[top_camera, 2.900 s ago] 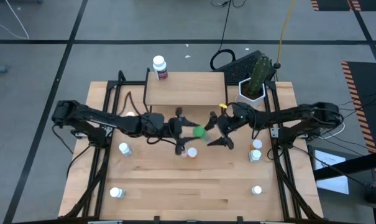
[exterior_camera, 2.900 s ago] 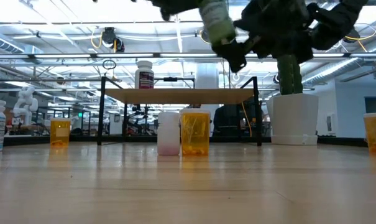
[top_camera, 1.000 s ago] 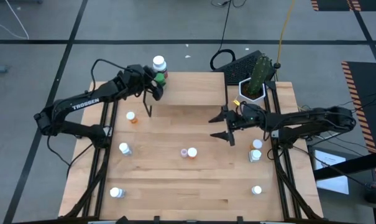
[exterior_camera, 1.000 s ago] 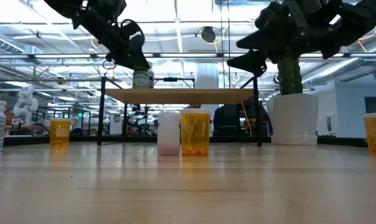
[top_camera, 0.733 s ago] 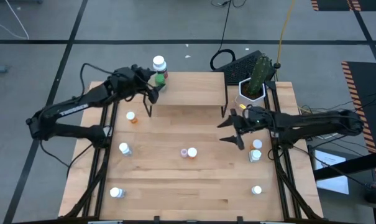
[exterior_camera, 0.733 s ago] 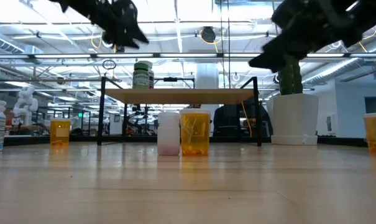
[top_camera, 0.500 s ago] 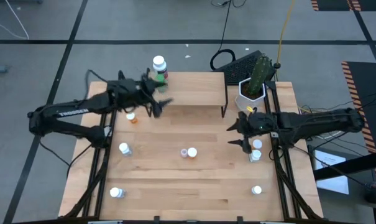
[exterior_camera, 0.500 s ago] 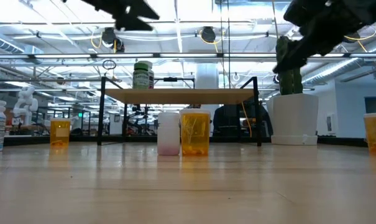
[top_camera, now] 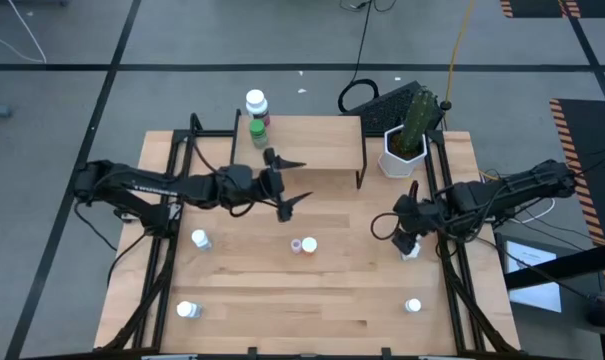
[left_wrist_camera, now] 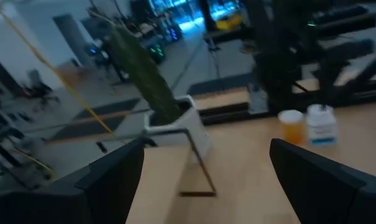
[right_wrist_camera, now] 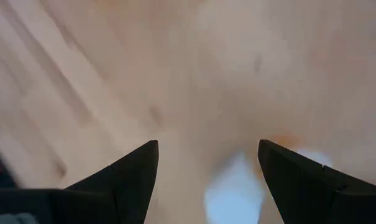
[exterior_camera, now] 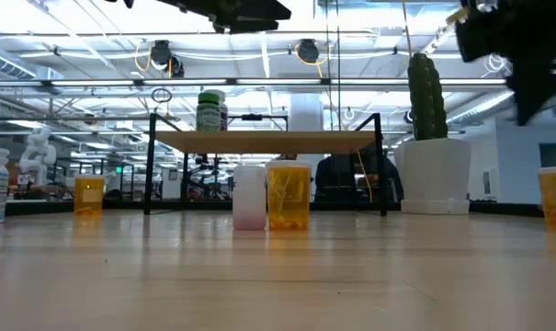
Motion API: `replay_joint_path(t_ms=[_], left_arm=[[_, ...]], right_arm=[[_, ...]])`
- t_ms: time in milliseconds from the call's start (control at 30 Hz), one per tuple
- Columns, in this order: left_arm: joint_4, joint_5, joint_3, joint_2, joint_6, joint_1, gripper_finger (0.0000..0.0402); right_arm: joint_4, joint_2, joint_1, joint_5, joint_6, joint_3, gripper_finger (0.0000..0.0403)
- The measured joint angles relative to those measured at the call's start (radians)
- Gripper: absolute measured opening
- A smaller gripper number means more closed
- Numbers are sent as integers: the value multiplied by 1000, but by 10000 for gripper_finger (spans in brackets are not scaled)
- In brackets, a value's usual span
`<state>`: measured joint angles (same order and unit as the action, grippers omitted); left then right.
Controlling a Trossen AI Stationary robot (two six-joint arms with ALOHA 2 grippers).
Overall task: Pick and place medicine bottles onto shelf by color
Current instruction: Put the white blue pill bottle on the shelf
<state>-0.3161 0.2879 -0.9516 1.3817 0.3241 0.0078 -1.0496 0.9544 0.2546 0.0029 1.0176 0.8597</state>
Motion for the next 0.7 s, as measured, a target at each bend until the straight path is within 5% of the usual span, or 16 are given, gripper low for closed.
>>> replay_joint_path(t_ms=[233,700], left_arm=[[5,5,-2,-36,-3,37,351],[27,3,0,-44,30,59,351]], right_arm=[[-88,6,20,-164,252,0,269],[-61,89,114,-110,377,-57,269]])
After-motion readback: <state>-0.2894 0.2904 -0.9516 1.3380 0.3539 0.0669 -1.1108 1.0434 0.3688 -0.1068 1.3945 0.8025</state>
